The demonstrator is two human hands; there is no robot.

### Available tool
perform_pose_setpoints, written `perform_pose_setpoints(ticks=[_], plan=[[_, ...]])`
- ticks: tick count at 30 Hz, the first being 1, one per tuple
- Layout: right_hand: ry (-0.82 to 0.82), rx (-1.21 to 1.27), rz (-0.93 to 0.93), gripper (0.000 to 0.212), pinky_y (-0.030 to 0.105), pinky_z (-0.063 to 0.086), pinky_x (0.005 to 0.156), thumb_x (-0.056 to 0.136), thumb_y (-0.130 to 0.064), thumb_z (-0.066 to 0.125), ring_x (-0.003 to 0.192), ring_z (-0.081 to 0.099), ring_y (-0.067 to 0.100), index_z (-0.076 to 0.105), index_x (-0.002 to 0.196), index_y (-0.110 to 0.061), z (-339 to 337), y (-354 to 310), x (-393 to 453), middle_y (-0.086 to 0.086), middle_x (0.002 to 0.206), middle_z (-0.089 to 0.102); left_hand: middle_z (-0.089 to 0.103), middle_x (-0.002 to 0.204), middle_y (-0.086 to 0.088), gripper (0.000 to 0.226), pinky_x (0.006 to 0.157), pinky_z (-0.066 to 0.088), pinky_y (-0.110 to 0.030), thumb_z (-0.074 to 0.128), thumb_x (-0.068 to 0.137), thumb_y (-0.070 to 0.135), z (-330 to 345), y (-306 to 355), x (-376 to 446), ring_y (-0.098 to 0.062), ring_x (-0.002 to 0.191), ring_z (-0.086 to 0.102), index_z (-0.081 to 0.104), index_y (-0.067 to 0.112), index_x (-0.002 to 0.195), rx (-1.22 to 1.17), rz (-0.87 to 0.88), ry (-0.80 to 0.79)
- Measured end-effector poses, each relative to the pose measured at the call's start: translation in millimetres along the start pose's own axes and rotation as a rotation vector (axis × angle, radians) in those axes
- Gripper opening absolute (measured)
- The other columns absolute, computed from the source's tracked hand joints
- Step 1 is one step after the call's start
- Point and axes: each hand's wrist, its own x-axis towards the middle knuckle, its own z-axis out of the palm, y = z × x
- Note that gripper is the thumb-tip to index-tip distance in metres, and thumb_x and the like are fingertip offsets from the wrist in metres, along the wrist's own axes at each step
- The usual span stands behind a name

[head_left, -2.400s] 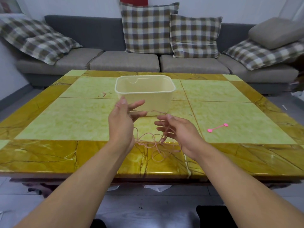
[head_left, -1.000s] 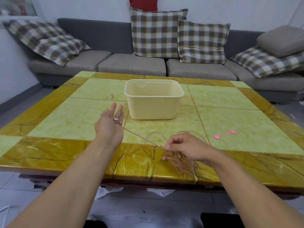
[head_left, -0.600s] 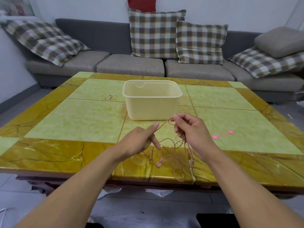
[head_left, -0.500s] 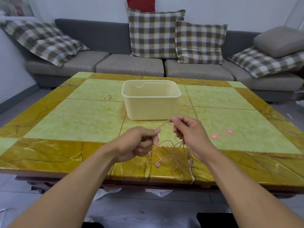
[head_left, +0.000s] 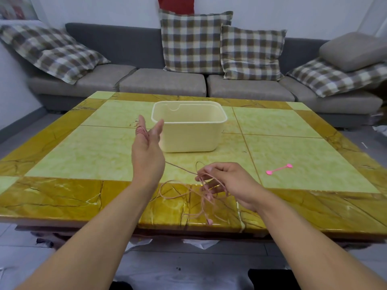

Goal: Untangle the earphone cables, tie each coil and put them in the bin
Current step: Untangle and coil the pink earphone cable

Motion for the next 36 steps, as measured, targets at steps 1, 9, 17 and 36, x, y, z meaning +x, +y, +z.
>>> perform_pose_setpoints(ticks=[1,9,17,36], plan=[[0.029,0.024,-0.01,0.026,0.032,0.055,0.058,0.106,-0.019,0.052,0.068,0.066,0.023,0.072,0.102,-0.003,-1.4,-0.7,-0.2,0.012,0.098,0.078,0.04,0.122,0.058,0.042,0.112,0.035,-0.018,0.031,0.111,0.026,-4.2,-6.8,-0.7,0.004,0.131,0.045,0.046,0.014,0.149,0.233,0.069,-0.027],[0.38,0.073,-0.077,0.025,0.019,0.045,0.046,0.106,-0.023,0.053,0.073,0.057,0.026,0.073,0.093,-0.013,-8.9,-2.8,2.0,0.0,0.087,0.074,0.062,0.073,0.0,0.047,0.071,0.046,-0.03,0.049,0.101,0.053,-8.8,-21.9,-11.5,-0.017,0.075,0.062,0.079,0.02,0.087,0.808,-0.167,-0.547],[0.551,0.229,-0.107,0.03,0.035,0.051,0.079,0.109,-0.018,0.045,0.08,0.07,0.019,0.067,0.089,-0.015,-17.0,-3.9,8.9,0.002,0.08,0.073,0.047,0.038,0.01,0.048,0.044,0.034,-0.018,0.076,0.088,0.035,-7.5,-8.8,-12.5,-0.004,0.037,0.036,0.059,-0.002,0.061,0.556,-0.105,-0.298],[0.461,-0.281,0.05,0.031,0.023,0.053,0.059,0.091,-0.037,0.074,0.084,0.064,0.007,0.067,0.119,-0.025,-34.9,-2.1,3.4,-0.001,0.1,0.063,0.04,0.058,0.002,0.032,0.063,0.037,-0.032,0.068,0.093,0.042,-30.1,-8.6,21.0,-0.015,0.054,0.038,0.064,0.019,0.07,-0.023,-0.35,0.464]])
